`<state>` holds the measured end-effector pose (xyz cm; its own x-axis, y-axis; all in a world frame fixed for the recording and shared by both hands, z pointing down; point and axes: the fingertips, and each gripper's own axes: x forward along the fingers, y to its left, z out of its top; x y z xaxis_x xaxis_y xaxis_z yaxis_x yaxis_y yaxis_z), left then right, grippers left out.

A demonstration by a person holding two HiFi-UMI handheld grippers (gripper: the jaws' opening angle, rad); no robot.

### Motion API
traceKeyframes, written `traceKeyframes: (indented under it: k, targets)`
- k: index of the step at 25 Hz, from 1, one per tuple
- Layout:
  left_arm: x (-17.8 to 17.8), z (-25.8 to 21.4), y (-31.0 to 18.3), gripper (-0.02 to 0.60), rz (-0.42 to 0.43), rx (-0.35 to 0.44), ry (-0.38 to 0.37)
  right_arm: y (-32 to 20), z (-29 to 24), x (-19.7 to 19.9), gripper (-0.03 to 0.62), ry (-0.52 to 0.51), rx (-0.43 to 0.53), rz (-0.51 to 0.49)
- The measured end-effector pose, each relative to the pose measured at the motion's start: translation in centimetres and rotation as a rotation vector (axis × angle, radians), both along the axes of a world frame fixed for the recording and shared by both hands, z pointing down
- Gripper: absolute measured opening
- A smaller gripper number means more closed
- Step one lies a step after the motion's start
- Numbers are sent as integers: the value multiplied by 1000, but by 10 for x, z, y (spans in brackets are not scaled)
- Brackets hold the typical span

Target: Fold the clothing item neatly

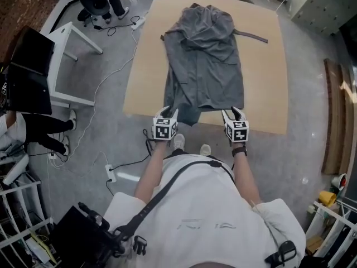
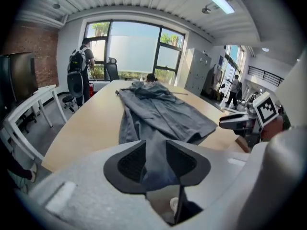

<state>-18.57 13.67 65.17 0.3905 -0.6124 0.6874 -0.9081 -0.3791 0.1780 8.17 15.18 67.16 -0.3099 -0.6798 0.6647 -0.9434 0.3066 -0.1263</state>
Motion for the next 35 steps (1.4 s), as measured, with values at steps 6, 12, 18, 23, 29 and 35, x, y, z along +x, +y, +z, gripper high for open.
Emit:
traceKeyframes:
  k: [6, 12, 18, 23, 29, 35]
  targets:
    - [-28, 55, 10, 258, -3, -187, -76, -29, 47, 34, 444, 66, -86, 103]
    - [-30, 95, 13, 276, 31, -254, -100, -35, 75, 51, 502, 85, -168, 203]
    - [-15, 102, 17, 268, 26, -231, -158, -26, 77, 18, 312, 125, -123, 86]
    - [14, 102, 19, 54, 58, -232, -73, -21, 75, -14, 73, 144, -125, -37]
    - [31, 95, 35, 44, 74, -297, 19, -8, 71, -31, 59, 117, -142, -124]
    - [50, 85, 81, 38, 145, -287, 30, 41, 69, -21, 48, 146, -204, -214]
